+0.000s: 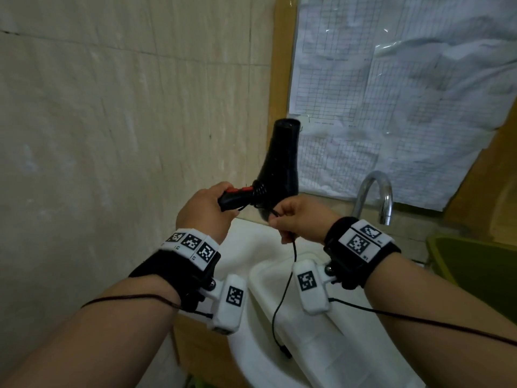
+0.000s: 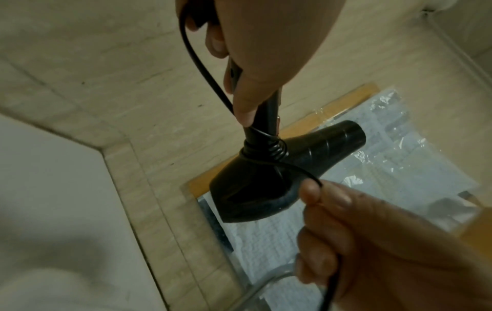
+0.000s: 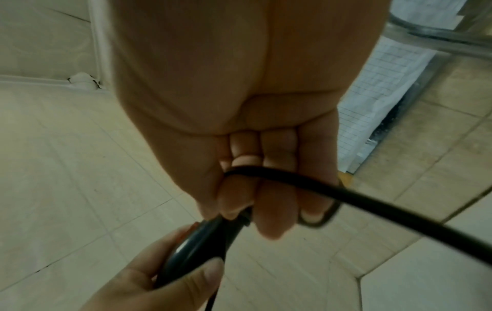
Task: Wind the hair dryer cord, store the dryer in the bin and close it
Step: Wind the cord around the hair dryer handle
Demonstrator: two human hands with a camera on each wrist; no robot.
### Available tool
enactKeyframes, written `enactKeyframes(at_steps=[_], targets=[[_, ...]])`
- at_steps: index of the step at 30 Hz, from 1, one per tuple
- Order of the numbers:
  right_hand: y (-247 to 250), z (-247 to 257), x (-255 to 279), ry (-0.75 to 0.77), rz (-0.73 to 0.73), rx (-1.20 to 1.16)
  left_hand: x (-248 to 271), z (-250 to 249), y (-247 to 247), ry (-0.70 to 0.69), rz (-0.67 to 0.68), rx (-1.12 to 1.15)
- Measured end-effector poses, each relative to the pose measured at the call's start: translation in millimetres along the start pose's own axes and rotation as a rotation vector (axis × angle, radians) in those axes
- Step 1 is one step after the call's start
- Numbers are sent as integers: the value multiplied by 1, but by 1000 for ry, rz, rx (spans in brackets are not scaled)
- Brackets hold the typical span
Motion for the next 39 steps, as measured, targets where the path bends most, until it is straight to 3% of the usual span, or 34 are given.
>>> enactKeyframes(at_steps=[10, 21, 30, 39], targets=[[23, 27, -6, 0, -95, 316, -4, 17, 13, -78, 21, -532], [22, 42, -8, 77, -256, 570, -1, 14, 23, -122, 70, -616], [37, 55, -4, 72, -455, 491, -9, -5, 45, -165, -2, -628], [28, 86, -9, 191, -539, 132, -11, -13, 61, -171, -72, -633]])
Point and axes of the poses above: each hand's wrist, its own x-axis away from the middle knuckle, its own y-axis out of the back of the hand, z = x × y, the point moved 10 cm from there along -x, towards the middle knuckle, and after that the axes turned 4 degrees about -y, right-handed, at the moved point
